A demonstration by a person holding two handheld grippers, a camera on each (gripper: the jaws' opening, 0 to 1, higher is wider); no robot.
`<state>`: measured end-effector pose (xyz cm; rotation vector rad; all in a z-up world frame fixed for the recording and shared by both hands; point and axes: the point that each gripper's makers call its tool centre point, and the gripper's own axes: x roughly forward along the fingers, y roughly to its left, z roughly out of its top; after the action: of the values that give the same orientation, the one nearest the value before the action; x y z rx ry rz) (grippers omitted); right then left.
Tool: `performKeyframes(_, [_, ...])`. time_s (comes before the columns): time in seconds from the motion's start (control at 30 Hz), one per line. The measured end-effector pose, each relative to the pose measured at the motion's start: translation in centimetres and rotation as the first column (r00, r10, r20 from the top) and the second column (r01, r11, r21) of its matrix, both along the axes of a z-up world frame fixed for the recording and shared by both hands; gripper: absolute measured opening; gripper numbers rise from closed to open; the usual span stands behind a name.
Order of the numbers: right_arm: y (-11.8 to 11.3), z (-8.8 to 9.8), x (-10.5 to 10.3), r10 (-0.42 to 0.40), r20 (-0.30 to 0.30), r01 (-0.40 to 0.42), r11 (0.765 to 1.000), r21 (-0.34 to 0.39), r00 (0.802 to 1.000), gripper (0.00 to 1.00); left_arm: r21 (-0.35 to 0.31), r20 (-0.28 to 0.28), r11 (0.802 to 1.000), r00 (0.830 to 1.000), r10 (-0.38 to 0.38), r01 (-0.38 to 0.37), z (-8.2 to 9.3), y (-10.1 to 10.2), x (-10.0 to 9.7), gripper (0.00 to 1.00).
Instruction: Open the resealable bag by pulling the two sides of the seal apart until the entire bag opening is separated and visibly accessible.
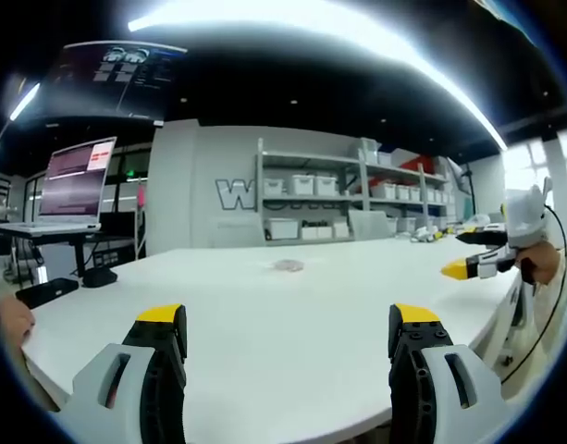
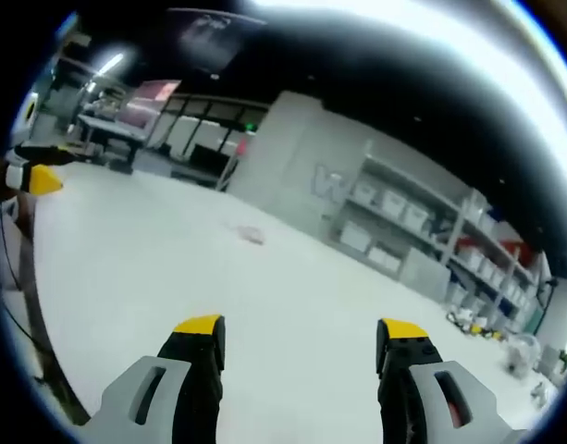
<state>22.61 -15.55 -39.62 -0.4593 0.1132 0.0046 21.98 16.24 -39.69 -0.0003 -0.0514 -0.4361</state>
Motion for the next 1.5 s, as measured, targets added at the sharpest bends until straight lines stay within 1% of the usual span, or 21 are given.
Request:
performKeyframes(0.47, [0.5,0.2,1.1,0.045,-0.015,-0.046,0.996,-0.075,0.999,0.67,-0.001,-0.004,1.000,1.000,0.001,-0.001,-0.3,0.1,0.0,0.89])
performKeyframes(0.7, [0.8,0.0,1.7,0.061,-0.020,-0.063,0.995,-0.076,0.998,0.67,0.002,-0.005,1.000,1.000,0.003,-0.003,-0.3,0.1,-0.1,0.89])
performKeyframes(0.83, [1.1,0.2,2.0,0.077,-0.013,-0.078,0.995,-0.059,0.997,0.67,0.004,-0.005,1.000,1.000,0.004,-0.004,-0.2,0.2,-0.1,0.89])
performKeyframes(0.9, [1.3,0.4,2.1,0.091,-0.002,-0.091,0.996,-0.023,0.996,0.68,0.006,-0.003,1.000,1.000,0.003,-0.003,-0.2,0.1,-0.1,0.89])
performKeyframes(1.1, [1.4,0.2,2.6,0.096,-0.004,-0.096,0.995,-0.003,0.995,0.67,0.009,-0.007,1.000,1.000,-0.001,0.001,-0.3,0.0,-0.2,0.89])
performKeyframes(1.17, [1.5,0.1,2.8,0.105,-0.005,-0.105,0.994,0.028,0.994,0.67,0.009,-0.008,1.000,1.000,-0.001,0.001,-0.3,0.1,-0.2,0.89])
performKeyframes(1.33, [1.9,-0.1,3.2,0.115,-0.005,-0.115,0.991,0.068,0.993,0.67,0.009,-0.009,1.000,1.000,0.002,-0.002,-0.3,0.2,-0.2,0.89])
performKeyframes(1.5, [2.4,0.3,3.6,0.140,0.009,-0.140,0.983,0.121,0.990,0.67,0.010,-0.006,1.000,1.000,0.002,-0.002,-0.3,0.2,-0.2,0.89])
